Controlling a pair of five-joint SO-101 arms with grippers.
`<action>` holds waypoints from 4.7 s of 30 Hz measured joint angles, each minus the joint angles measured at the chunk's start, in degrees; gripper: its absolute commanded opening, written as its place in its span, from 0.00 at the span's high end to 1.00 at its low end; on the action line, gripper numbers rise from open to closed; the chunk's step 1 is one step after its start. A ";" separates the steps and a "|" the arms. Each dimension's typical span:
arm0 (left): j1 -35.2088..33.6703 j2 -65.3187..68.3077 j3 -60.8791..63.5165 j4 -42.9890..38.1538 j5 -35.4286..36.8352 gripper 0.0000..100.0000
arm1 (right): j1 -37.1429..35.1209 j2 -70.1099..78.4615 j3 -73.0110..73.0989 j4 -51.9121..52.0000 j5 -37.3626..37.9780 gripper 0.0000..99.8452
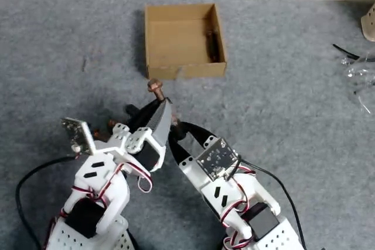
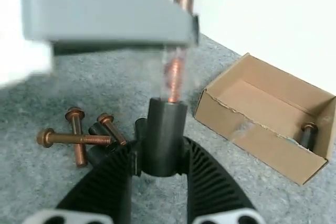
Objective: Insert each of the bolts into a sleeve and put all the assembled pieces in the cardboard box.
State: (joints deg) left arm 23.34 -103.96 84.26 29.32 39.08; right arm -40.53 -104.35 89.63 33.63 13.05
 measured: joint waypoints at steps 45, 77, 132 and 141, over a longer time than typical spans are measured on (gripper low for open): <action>1.32 -0.09 4.48 0.70 -10.29 0.77 | 2.55 0.09 0.00 -0.09 -0.09 1.00; -14.77 -0.18 3.78 0.70 -6.86 0.98 | 6.07 0.09 1.93 -0.09 0.00 1.00; -19.25 -0.09 9.14 3.52 -36.57 0.99 | 24.88 121.05 -91.96 -7.21 0.00 1.00; -19.25 -0.09 9.14 3.34 -36.57 0.99 | 26.02 140.84 -109.45 -7.21 0.00 1.00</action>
State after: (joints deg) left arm 4.09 -104.04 93.41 32.66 2.51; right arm -14.51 36.48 -19.82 26.42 13.05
